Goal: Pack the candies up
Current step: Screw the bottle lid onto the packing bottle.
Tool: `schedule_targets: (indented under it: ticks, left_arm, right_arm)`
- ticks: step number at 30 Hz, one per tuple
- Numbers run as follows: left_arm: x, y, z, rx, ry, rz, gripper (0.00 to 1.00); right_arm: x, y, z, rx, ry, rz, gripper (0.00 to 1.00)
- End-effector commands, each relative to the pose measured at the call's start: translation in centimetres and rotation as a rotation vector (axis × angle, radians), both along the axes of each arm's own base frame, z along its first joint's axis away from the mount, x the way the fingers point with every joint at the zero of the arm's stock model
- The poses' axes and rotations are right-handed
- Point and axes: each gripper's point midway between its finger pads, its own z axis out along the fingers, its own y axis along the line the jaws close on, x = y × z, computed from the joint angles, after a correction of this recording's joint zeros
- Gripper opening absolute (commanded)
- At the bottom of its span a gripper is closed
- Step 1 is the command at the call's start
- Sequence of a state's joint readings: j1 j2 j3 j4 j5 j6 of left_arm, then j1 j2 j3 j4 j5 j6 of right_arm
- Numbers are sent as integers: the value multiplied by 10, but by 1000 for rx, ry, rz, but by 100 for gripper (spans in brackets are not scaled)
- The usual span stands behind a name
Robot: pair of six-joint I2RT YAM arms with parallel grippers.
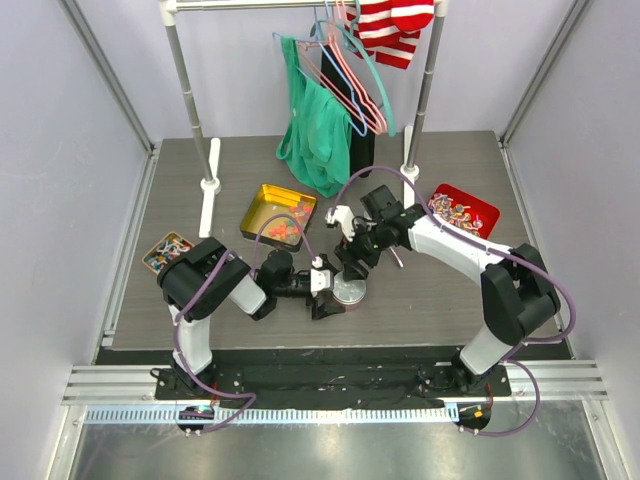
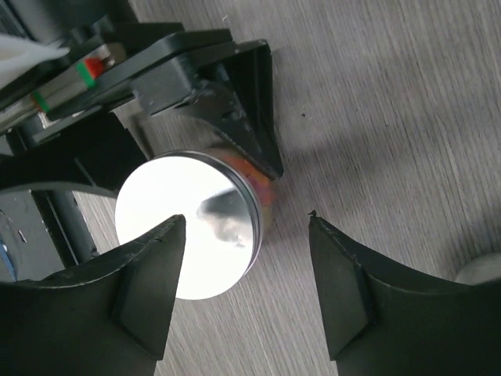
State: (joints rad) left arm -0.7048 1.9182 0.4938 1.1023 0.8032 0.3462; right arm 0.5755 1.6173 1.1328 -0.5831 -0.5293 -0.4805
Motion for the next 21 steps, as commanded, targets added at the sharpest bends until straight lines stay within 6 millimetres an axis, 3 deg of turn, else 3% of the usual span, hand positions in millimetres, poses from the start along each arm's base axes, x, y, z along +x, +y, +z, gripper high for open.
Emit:
schedule_targets:
  ticks: [1, 10, 21]
  left_arm:
    - [9, -7, 13, -33, -64, 3, 97]
    - [8, -7, 13, -32, -64, 0, 97]
    - [9, -6, 14, -32, -66, 4, 97]
  right_arm:
    - [13, 14, 9, 49, -29, -30, 62]
    - [11, 16, -2, -20, -73, -23, 59]
    - [6, 14, -17, -112, -91, 4, 64]
